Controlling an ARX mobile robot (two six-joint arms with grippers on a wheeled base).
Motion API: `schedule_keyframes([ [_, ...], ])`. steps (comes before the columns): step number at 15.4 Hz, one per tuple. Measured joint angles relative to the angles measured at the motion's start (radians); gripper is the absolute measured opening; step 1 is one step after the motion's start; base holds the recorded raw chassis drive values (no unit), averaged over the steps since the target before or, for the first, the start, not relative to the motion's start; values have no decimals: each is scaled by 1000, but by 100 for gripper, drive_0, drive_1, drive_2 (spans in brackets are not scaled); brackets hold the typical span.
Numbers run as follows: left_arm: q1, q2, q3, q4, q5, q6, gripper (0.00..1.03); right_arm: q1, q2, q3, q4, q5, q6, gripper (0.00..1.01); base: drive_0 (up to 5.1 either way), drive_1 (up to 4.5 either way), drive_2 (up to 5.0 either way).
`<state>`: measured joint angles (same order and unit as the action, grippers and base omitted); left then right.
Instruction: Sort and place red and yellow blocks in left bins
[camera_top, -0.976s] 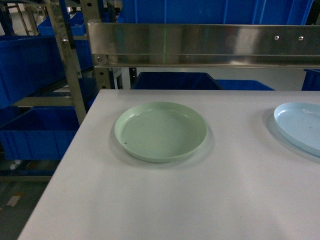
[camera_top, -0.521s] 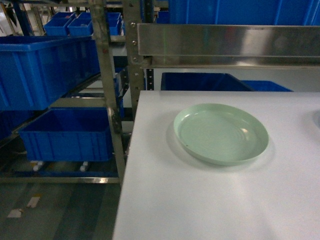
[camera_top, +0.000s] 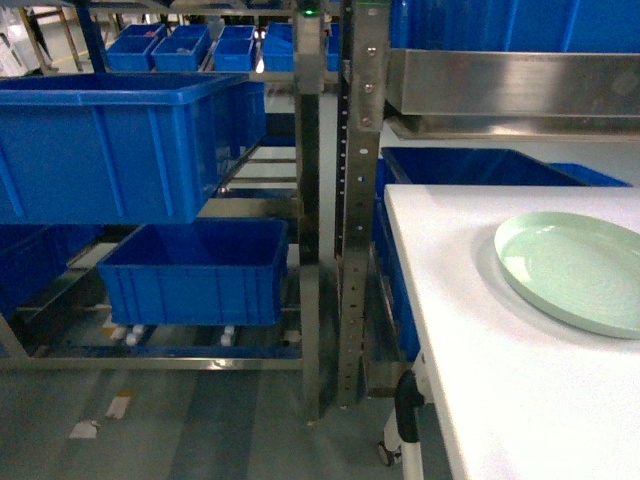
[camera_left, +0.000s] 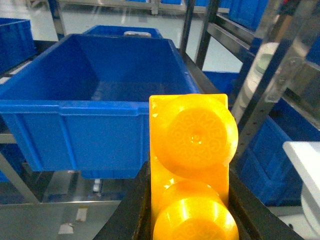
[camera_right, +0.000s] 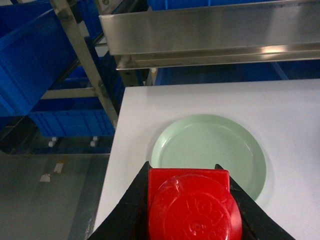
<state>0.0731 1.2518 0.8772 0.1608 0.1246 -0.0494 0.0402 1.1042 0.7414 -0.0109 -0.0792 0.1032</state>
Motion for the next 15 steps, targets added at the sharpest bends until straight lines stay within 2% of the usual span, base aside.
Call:
schedule_keyframes([
  [15, 1, 0, 0, 0, 0, 0, 26, 0, 0, 0, 1, 0, 0, 27, -494, 249, 249],
])
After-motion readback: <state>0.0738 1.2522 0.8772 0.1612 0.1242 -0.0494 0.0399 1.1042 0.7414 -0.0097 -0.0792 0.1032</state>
